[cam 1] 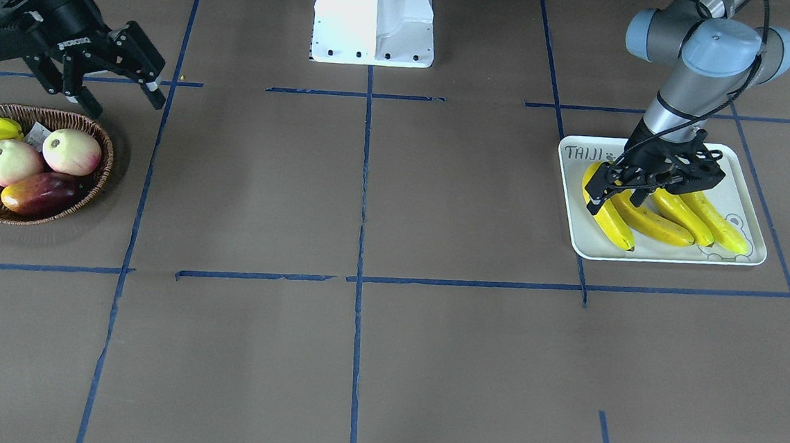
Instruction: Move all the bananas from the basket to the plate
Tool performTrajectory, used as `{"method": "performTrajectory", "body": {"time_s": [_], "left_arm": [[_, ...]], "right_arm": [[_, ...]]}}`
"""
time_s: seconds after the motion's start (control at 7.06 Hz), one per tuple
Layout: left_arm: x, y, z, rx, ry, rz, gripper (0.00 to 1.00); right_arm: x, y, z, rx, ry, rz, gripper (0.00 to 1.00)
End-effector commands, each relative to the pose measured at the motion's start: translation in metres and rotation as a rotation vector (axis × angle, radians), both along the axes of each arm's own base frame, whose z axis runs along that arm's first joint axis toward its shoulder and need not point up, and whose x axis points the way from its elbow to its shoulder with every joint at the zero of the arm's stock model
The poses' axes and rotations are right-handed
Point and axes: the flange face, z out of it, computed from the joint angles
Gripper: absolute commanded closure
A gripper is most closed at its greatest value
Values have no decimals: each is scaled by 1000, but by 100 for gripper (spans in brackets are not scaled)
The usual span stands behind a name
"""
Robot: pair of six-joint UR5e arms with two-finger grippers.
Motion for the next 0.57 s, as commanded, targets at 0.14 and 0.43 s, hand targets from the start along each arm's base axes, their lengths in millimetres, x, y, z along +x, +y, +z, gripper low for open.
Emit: {"method": "performTrajectory", "body": {"time_s": [0.14, 0.43], "left_arm": [[-55, -33, 1, 184, -118, 69, 0], [-162, -68, 20, 158, -219, 238, 0]], "right_arm": [[66, -59, 97, 52, 158, -67, 0], [140, -90, 160, 45, 152, -120, 0]]}}
